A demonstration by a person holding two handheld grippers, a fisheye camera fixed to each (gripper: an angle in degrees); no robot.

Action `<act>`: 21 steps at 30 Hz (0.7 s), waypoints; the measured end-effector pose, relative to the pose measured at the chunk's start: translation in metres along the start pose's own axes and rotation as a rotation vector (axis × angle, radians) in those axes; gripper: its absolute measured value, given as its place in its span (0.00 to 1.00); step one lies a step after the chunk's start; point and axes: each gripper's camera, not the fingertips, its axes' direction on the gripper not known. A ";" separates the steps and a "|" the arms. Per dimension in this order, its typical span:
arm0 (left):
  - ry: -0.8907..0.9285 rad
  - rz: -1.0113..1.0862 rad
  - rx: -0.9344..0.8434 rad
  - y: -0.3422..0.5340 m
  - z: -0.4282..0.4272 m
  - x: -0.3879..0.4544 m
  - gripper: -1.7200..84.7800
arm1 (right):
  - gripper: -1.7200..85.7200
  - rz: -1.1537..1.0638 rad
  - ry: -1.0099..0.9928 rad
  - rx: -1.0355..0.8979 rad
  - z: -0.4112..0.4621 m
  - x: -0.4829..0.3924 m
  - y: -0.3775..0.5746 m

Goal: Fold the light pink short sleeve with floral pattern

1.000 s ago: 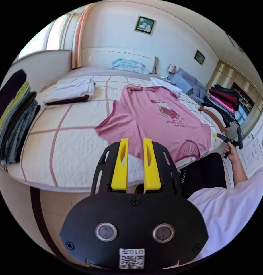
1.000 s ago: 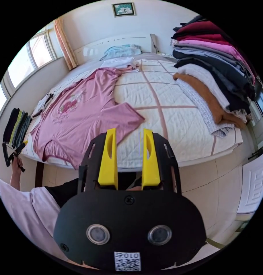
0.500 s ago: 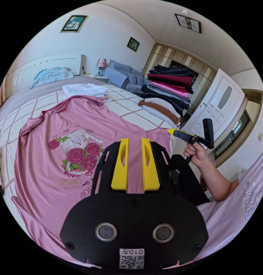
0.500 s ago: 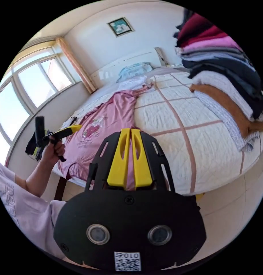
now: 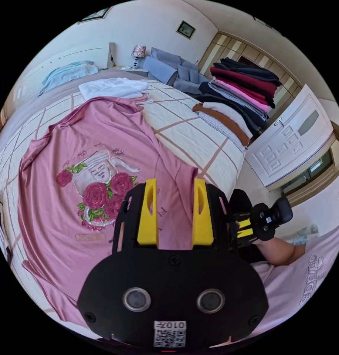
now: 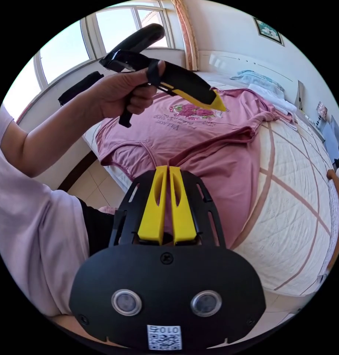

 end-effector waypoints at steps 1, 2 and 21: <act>-0.012 0.011 0.000 -0.004 0.004 0.007 0.16 | 0.06 0.007 0.004 0.001 -0.001 0.000 0.001; -0.058 0.045 -0.006 -0.012 0.012 0.022 0.15 | 0.06 0.009 0.007 0.002 -0.001 -0.001 0.002; 0.151 0.134 -0.090 -0.181 0.084 0.056 0.02 | 0.06 0.521 0.129 0.246 -0.166 0.216 0.126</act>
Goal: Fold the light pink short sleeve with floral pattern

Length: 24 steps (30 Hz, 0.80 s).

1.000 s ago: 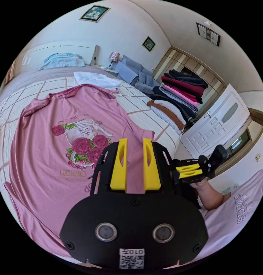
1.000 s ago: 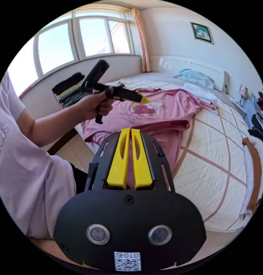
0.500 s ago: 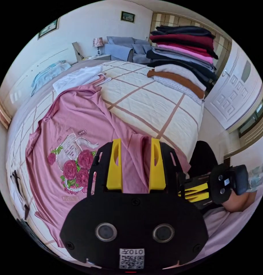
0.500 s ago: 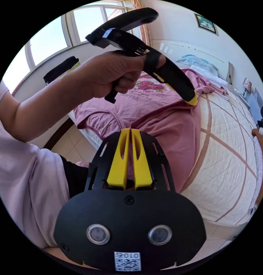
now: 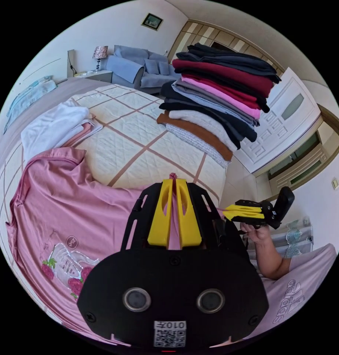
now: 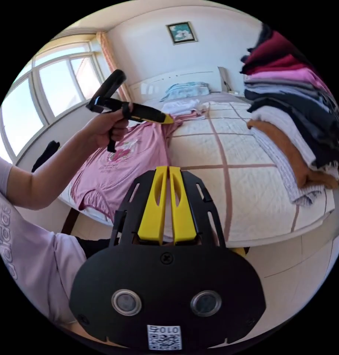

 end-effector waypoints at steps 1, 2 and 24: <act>0.011 -0.013 -0.008 -0.003 0.007 -0.005 0.02 | 0.06 0.042 -0.035 -0.020 0.007 0.028 -0.004; 0.022 -0.040 -0.021 -0.006 0.019 -0.013 0.03 | 0.06 0.061 -0.049 -0.042 0.012 0.040 -0.006; -0.496 -0.230 0.150 0.385 -0.272 -0.036 0.13 | 0.06 -0.088 0.075 -0.045 0.018 -0.025 0.009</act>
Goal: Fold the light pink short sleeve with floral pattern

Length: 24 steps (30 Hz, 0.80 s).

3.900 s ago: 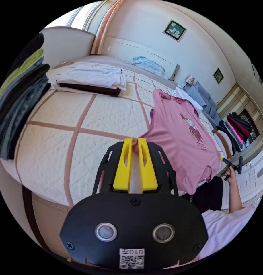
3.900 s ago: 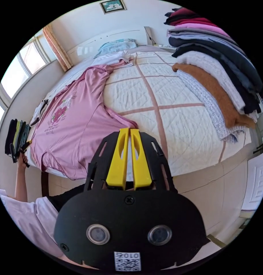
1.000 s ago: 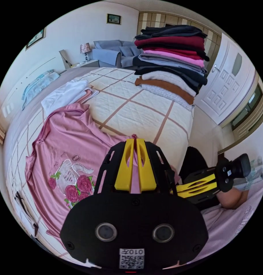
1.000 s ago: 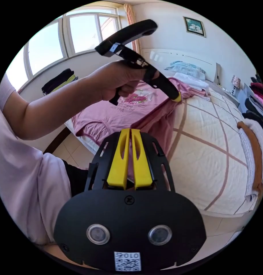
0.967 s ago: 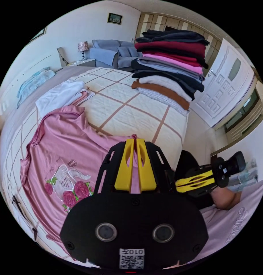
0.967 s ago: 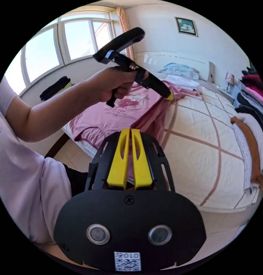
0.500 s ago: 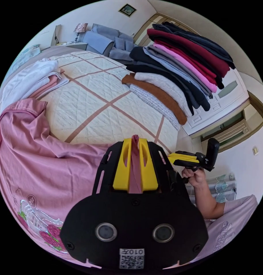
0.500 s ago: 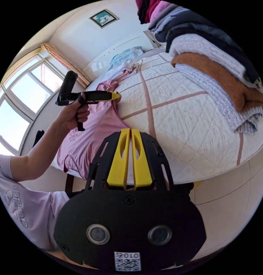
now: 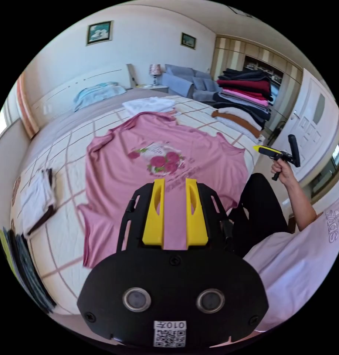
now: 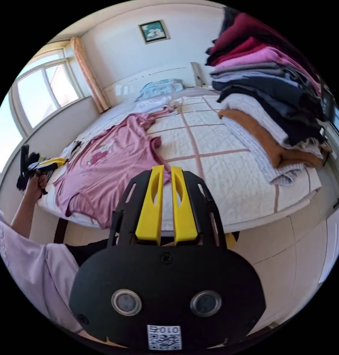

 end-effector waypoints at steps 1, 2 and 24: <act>-0.020 -0.050 -0.014 0.016 -0.010 -0.012 0.13 | 0.06 -0.066 -0.054 -0.040 0.014 -0.031 0.002; -0.038 -0.146 -0.024 0.049 -0.025 -0.034 0.13 | 0.06 -0.100 -0.075 -0.062 0.022 -0.046 0.004; -0.043 -0.535 0.101 0.166 -0.040 -0.192 0.05 | 0.05 -0.242 0.037 -0.293 0.113 -0.194 0.010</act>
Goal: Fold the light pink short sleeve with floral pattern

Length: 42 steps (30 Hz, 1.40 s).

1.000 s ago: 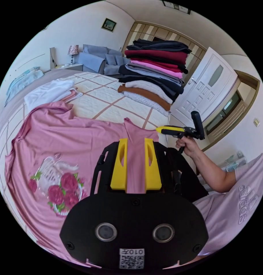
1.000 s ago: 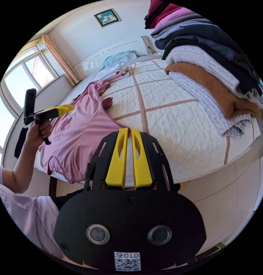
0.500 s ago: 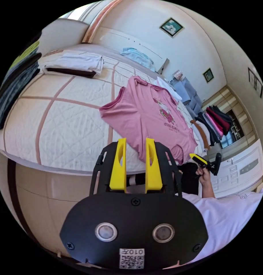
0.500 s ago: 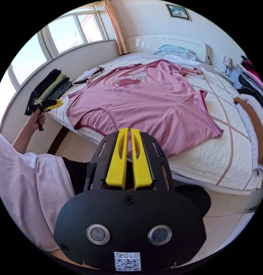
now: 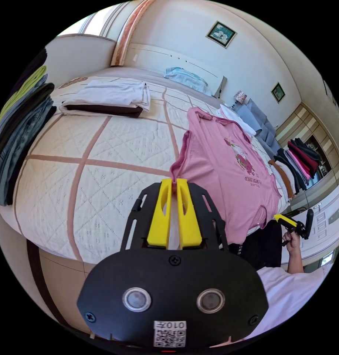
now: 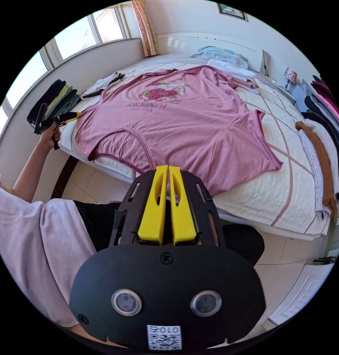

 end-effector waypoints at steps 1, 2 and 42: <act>-0.004 0.005 0.010 0.001 -0.003 -0.001 0.04 | 0.05 -0.005 0.014 -0.003 -0.003 -0.005 -0.002; 0.004 0.010 0.025 0.002 -0.008 -0.006 0.04 | 0.05 -0.008 0.019 -0.001 -0.005 -0.008 -0.003; 0.098 0.357 -0.219 -0.427 0.275 0.113 0.04 | 0.08 -0.177 0.243 -0.076 0.165 0.133 -0.430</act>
